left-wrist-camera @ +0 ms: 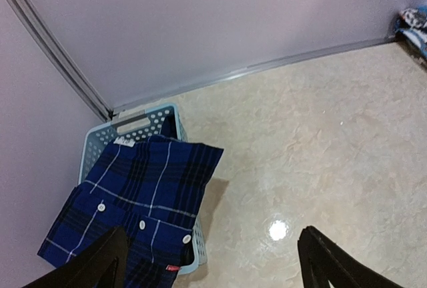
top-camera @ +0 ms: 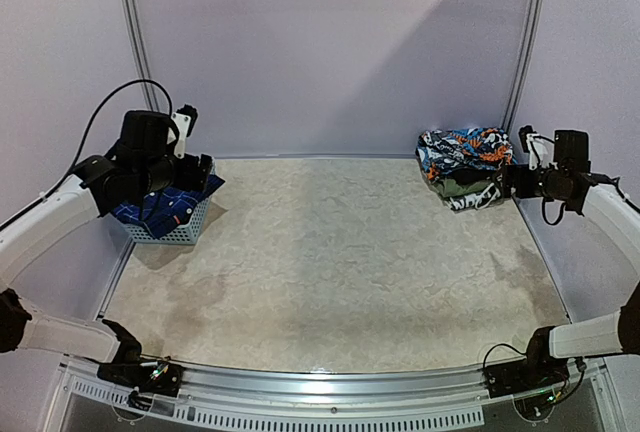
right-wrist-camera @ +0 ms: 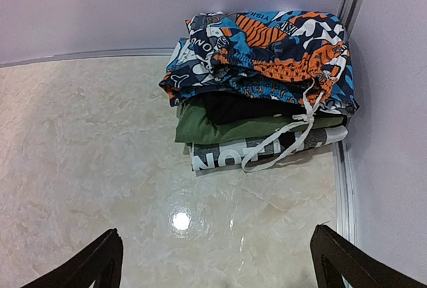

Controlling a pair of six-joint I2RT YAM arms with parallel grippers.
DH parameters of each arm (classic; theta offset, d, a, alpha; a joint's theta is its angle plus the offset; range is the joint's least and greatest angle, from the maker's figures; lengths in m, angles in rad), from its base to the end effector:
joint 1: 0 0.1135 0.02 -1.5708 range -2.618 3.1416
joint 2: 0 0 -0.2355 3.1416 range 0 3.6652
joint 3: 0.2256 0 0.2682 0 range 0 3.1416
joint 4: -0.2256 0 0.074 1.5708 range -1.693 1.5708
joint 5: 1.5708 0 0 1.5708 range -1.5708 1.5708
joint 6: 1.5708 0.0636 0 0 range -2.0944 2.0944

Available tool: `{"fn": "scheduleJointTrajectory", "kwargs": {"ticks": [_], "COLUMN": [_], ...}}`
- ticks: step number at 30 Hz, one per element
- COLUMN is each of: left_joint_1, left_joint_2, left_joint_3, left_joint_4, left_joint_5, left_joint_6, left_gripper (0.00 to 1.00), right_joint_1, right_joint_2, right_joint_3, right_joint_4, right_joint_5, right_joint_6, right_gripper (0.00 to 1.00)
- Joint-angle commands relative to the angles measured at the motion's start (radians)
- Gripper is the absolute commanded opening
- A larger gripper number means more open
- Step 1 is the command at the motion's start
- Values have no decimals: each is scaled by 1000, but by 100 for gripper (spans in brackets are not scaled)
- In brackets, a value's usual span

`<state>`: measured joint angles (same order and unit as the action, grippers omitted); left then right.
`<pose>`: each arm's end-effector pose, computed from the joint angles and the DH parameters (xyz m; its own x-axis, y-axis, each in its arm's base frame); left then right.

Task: Fold and stack the mixed laundry pile
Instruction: Pick up the crumpled shirt from the bin.

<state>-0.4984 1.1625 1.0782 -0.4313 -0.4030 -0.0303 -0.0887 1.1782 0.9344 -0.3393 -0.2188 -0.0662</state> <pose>0.2818 -0.1250 0.3021 -0.4371 0.2062 -0.8755 0.1269 0.9778 0.1669 0.3117 -0.0139 0.2513 -0.5410 -0.0167 -0.8408 -0.1301 0.9894 0.0640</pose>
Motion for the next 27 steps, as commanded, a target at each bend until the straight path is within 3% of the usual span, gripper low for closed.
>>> {"fn": "scheduleJointTrajectory", "kwargs": {"ticks": [1, 8, 15, 22, 27], "left_joint_1": [19, 170, 335, 408, 468], "left_joint_2": [91, 220, 480, 628, 547], "left_joint_3": [104, 360, 596, 640, 551], "left_joint_4": [-229, -496, -752, -775, -778], "left_joint_5": [-40, 67, 65, 52, 37], "left_joint_6": [-60, -200, -283, -297, -330], "left_gripper": [89, 83, 83, 83, 83], "right_joint_1": [-3, -4, -4, -3, -3], "right_joint_2": [-19, -18, -57, -63, -76], "right_joint_3": [-29, -25, -45, -45, -53], "right_joint_4": [47, 30, 23, 10, 4], "right_joint_5": [-1, -38, -121, -168, -191], "right_joint_6": [-13, -23, -47, -56, -61], "right_gripper": [99, 99, 99, 99, 99]}}
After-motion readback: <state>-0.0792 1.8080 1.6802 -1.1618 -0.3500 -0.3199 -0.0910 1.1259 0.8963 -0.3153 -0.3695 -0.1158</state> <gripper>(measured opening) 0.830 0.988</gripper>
